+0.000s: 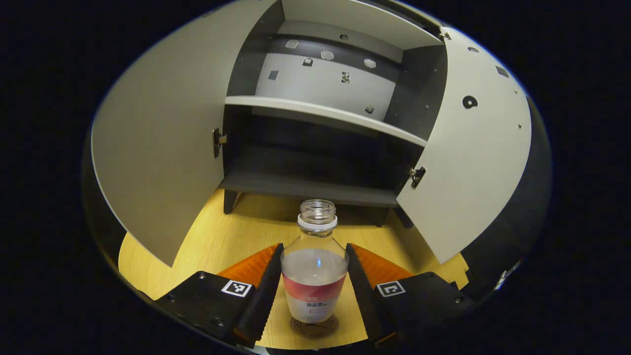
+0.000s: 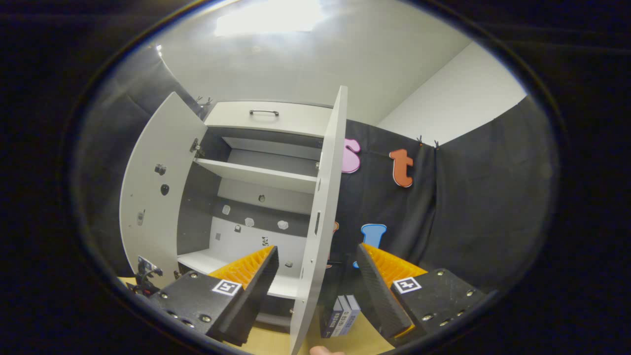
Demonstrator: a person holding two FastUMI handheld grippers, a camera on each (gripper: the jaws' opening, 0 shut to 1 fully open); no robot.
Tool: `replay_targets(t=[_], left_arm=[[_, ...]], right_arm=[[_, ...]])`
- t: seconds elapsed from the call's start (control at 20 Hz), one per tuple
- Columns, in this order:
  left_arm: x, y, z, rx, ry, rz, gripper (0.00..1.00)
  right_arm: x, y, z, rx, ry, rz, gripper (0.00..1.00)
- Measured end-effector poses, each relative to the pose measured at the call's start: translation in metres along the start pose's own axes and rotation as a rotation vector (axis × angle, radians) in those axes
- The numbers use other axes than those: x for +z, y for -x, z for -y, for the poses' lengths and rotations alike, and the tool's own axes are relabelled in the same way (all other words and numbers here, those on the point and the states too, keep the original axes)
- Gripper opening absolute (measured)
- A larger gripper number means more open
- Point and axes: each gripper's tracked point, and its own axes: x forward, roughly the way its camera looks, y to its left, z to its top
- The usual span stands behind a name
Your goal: Grasp the bottle in the cabinet with the left hand and place it on the coaster, then close the right door with the right hand and the left door with the left hand.
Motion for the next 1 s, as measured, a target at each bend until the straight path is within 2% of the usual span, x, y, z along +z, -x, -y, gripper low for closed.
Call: replay_targets(t=[0.3, 0.6, 1.0], left_arm=[[-0.047, -0.014, 0.004, -0.004, -0.021, -0.079, 0.77], [-0.06, -0.024, 0.006, -0.008, -0.042, -0.055, 0.78], [-0.067, -0.018, 0.011, -0.016, -0.065, -0.04, 0.78]], right_arm=[[-0.004, 0.002, 0.007, -0.012, 0.012, -0.017, 0.96], [-0.01, 0.003, 0.01, -0.02, 0.021, -0.042, 0.94], [-0.012, 0.006, 0.01, -0.026, 0.031, -0.058, 0.96]])
